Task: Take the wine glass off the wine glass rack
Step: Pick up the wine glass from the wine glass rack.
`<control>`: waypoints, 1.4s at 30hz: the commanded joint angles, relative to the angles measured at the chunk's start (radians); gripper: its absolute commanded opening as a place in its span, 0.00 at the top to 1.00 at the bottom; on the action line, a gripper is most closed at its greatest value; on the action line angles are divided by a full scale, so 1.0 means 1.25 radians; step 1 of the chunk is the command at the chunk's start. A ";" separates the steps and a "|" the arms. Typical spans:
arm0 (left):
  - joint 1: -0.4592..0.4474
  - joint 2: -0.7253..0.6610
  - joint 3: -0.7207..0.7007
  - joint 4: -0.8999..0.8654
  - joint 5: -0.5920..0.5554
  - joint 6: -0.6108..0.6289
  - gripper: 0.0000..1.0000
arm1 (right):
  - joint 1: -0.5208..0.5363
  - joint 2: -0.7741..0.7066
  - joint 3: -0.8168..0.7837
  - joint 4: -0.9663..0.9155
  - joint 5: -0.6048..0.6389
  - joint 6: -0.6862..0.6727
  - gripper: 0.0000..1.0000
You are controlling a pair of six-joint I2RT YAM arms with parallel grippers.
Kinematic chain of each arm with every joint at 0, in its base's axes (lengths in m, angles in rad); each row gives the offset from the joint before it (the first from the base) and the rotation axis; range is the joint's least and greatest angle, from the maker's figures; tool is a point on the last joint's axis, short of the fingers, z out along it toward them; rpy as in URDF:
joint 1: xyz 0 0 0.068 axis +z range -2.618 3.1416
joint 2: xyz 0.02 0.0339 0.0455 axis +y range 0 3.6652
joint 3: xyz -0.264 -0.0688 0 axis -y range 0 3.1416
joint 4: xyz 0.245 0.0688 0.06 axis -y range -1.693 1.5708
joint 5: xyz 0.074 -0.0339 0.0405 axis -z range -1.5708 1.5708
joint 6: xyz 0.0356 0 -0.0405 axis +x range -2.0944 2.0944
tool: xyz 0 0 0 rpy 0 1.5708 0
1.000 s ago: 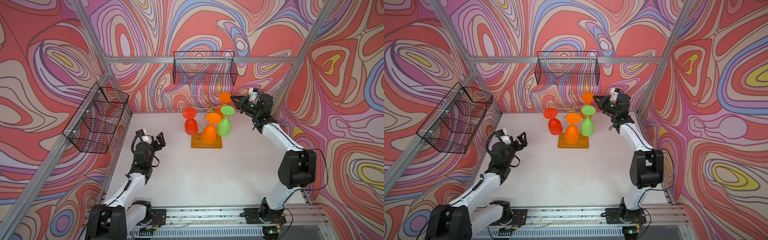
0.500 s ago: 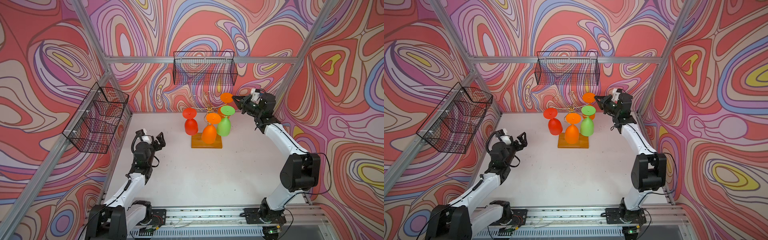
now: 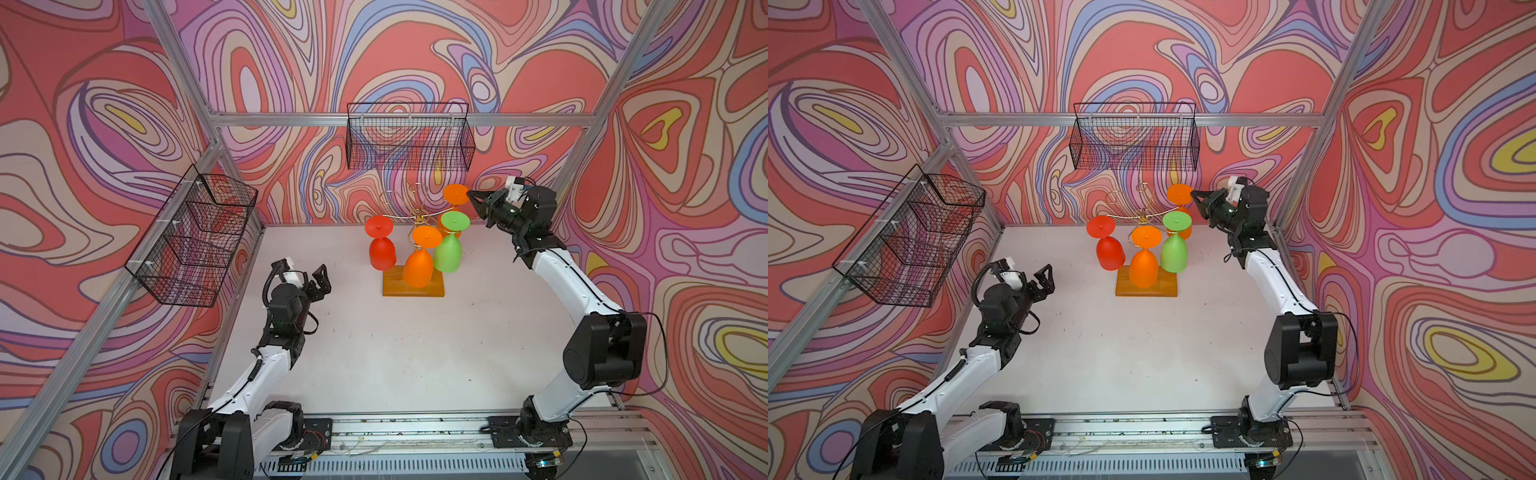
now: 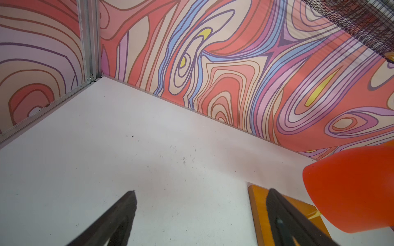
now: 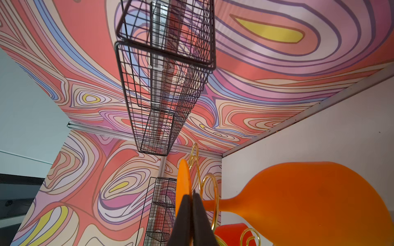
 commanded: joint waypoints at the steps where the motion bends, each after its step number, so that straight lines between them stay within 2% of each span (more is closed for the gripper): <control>1: -0.003 -0.006 0.024 -0.004 0.000 0.010 0.06 | -0.003 -0.032 -0.016 0.004 -0.007 0.005 1.00; 21: -0.003 -0.010 0.019 -0.005 -0.006 0.011 0.06 | -0.001 -0.019 -0.003 0.034 -0.050 0.041 1.00; 42: -0.003 -0.011 0.017 -0.004 -0.006 0.010 0.06 | 0.033 0.063 0.090 0.040 -0.068 0.047 1.00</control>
